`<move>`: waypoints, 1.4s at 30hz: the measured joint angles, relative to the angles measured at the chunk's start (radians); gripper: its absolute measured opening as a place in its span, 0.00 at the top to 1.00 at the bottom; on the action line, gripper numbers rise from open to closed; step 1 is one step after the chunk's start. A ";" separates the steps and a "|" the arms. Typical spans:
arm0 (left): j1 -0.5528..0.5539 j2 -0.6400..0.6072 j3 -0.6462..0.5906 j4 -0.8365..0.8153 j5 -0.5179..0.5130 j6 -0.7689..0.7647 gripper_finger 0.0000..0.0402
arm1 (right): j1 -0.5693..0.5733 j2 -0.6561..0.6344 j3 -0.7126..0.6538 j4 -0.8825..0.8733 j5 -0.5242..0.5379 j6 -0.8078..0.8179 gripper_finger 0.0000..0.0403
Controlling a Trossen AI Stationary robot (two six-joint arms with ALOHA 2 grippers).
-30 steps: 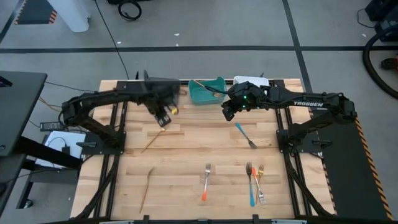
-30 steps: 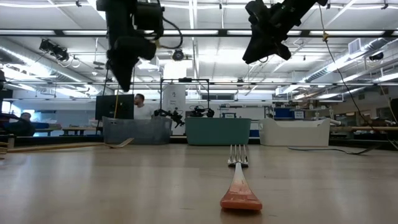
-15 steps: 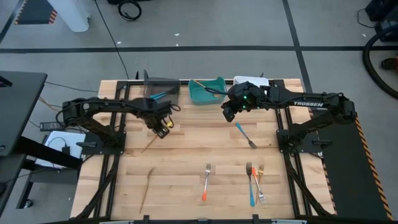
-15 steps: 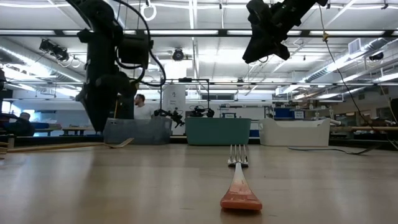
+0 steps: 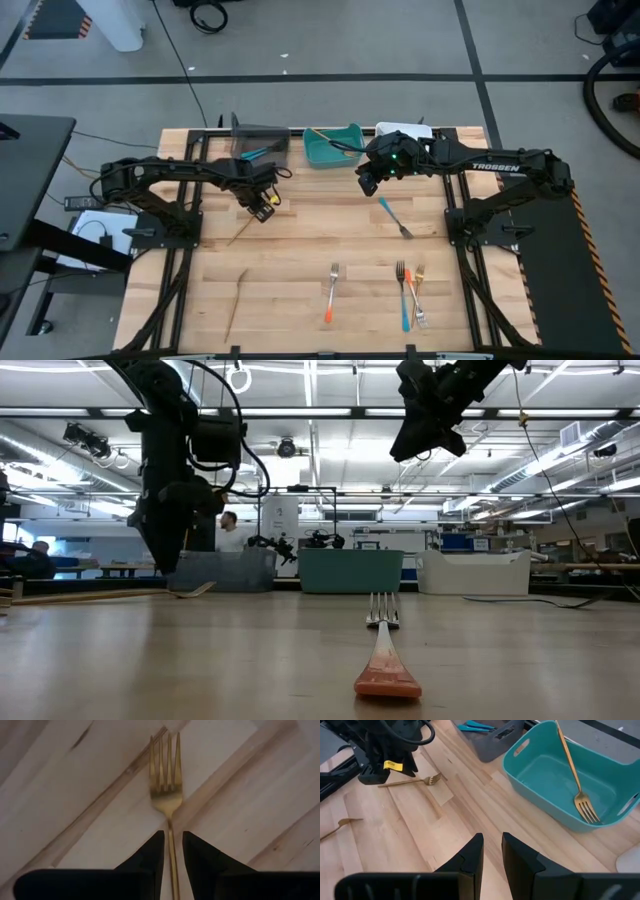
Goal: Sort silverware by color (type)
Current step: Put the gold fork into the green bin
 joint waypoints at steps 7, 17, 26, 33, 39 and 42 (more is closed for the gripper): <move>-0.002 0.000 -0.078 0.068 0.040 -0.033 0.81 | 0.000 0.000 0.000 0.000 0.000 0.009 0.81; -0.001 -0.004 -0.181 0.181 0.050 -0.055 0.81 | 0.000 0.000 0.000 0.000 0.024 0.011 0.81; -0.001 -0.005 -0.131 0.192 0.057 -0.025 0.96 | -0.001 0.000 0.000 0.021 0.008 0.058 0.81; 0.009 -0.017 0.108 0.272 0.044 0.077 0.96 | -0.016 0.000 0.000 0.128 -0.091 0.062 0.81; 0.045 -0.019 0.295 0.476 -0.010 0.109 0.96 | -0.026 0.000 0.000 0.219 -0.119 0.003 0.81; 0.061 -0.020 0.350 0.562 -0.011 0.115 0.96 | -0.025 0.000 0.000 0.274 -0.107 -0.038 0.79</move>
